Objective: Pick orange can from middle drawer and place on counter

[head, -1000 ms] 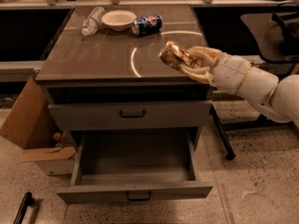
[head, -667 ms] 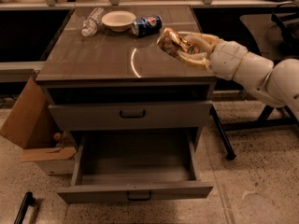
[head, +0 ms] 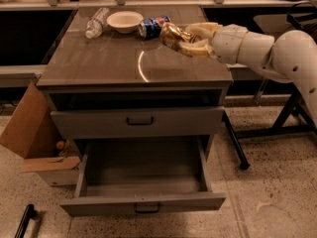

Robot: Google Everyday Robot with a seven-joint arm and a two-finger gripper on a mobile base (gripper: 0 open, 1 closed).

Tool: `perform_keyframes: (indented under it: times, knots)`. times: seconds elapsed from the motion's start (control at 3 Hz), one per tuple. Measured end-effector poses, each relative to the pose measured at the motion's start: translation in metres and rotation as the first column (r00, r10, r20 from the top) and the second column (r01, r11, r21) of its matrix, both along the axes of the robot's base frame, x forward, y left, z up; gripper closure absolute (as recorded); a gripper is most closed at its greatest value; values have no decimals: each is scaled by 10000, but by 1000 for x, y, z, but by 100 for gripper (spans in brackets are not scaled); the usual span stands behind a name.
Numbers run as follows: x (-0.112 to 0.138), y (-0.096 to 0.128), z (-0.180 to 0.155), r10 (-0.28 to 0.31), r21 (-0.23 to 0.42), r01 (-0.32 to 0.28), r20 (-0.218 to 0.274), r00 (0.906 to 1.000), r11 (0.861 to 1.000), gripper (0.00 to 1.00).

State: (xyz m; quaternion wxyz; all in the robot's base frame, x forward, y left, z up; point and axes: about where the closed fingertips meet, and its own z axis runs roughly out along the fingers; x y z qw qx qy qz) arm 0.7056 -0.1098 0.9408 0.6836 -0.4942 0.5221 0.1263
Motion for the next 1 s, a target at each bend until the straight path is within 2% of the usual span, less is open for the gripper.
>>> perform_keyframes:
  times: [0.33,0.67,1.0]
  knots:
    - [15,9,-13,131,-664,-166,-533,9985,9977,100]
    - [33,20,-21,194,-1392,-323,-931,9955,9897,81]
    - [48,29,-33,194,-1889,-450,-1355,9906,9810,58]
